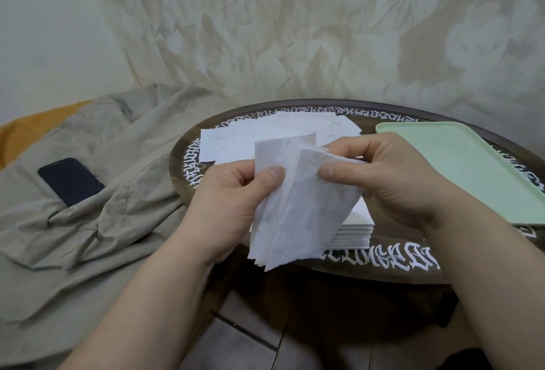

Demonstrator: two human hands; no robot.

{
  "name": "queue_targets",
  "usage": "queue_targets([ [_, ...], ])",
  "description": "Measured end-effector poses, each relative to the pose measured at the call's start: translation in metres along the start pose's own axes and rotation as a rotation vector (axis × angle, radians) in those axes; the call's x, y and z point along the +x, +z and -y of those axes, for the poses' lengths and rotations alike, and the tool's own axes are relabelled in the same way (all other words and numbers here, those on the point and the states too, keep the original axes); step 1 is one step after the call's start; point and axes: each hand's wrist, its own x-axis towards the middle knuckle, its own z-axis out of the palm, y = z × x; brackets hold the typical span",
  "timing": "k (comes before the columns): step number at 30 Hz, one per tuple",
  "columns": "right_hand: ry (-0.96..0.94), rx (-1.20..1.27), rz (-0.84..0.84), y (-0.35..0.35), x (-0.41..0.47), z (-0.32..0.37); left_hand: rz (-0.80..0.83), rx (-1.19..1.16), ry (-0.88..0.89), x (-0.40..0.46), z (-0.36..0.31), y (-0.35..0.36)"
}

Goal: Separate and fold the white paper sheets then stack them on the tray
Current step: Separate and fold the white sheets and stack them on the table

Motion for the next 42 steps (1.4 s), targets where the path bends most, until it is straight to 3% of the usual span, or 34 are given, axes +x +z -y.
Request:
queue_targets([
  [7,0.068,0.096,0.040,-0.003,0.003,-0.003,-0.050,0.164,0.121,0.000,0.003,0.001],
  [29,0.030,-0.047,-0.138,0.004,0.005,-0.003,0.082,-0.008,0.039,-0.002,0.002,0.011],
  [35,-0.022,0.014,-0.161,0.006,0.008,-0.006,-0.024,0.042,0.085,-0.001,0.005,0.011],
  [39,0.026,0.012,-0.083,0.002,0.006,-0.005,-0.090,0.088,0.070,0.002,0.004,0.006],
  [42,0.019,-0.044,-0.034,-0.005,0.003,-0.002,-0.258,-0.040,0.106,0.008,-0.003,-0.001],
])
